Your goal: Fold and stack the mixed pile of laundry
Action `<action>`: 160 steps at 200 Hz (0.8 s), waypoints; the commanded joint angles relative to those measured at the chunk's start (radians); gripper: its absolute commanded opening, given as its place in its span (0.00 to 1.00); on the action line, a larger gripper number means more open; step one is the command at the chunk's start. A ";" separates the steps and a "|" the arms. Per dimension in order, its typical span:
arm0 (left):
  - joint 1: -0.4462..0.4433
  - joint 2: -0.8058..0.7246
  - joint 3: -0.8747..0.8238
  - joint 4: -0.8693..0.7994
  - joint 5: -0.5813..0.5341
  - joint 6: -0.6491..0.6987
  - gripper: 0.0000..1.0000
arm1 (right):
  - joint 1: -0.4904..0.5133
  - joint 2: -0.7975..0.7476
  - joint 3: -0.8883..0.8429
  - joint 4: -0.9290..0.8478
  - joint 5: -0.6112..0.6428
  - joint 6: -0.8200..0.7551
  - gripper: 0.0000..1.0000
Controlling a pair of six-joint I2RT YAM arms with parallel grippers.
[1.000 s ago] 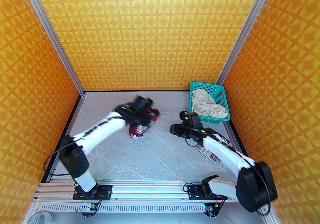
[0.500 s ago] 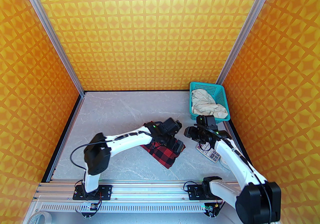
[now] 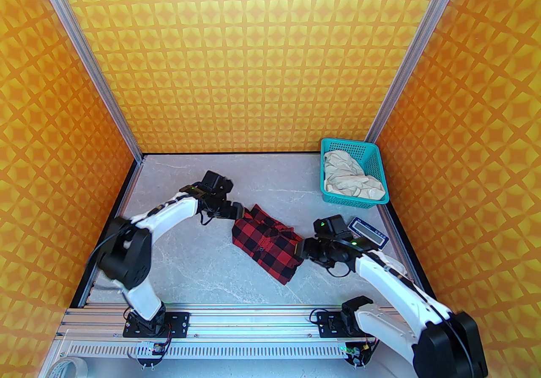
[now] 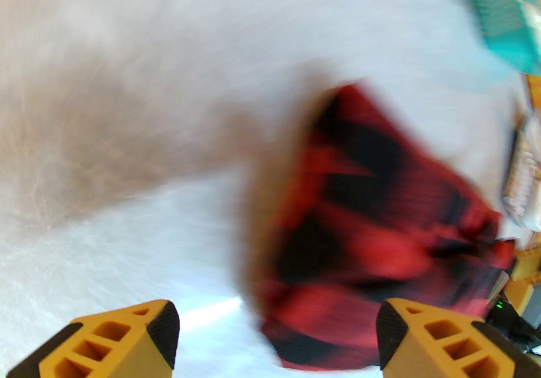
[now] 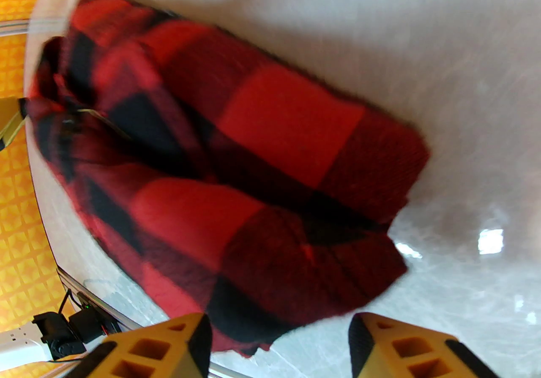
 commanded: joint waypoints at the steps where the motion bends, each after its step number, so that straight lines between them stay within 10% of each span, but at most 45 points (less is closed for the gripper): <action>1: 0.014 0.065 0.026 0.108 0.170 0.014 0.74 | 0.003 0.095 0.009 0.153 0.026 0.039 0.52; 94: -0.056 -0.265 -0.199 0.195 0.335 -0.184 0.22 | -0.036 0.593 0.377 0.086 0.284 -0.227 0.38; 106: -0.065 -0.321 -0.220 0.125 0.301 -0.179 0.30 | -0.037 0.627 0.426 0.044 0.304 -0.246 0.41; 123: -0.056 -0.373 -0.224 -0.016 0.148 -0.133 0.67 | -0.037 0.607 0.457 -0.007 0.343 -0.261 0.48; 160: -0.014 -0.339 -0.170 -0.120 0.022 -0.051 0.69 | -0.038 0.430 0.510 -0.141 0.383 -0.276 0.57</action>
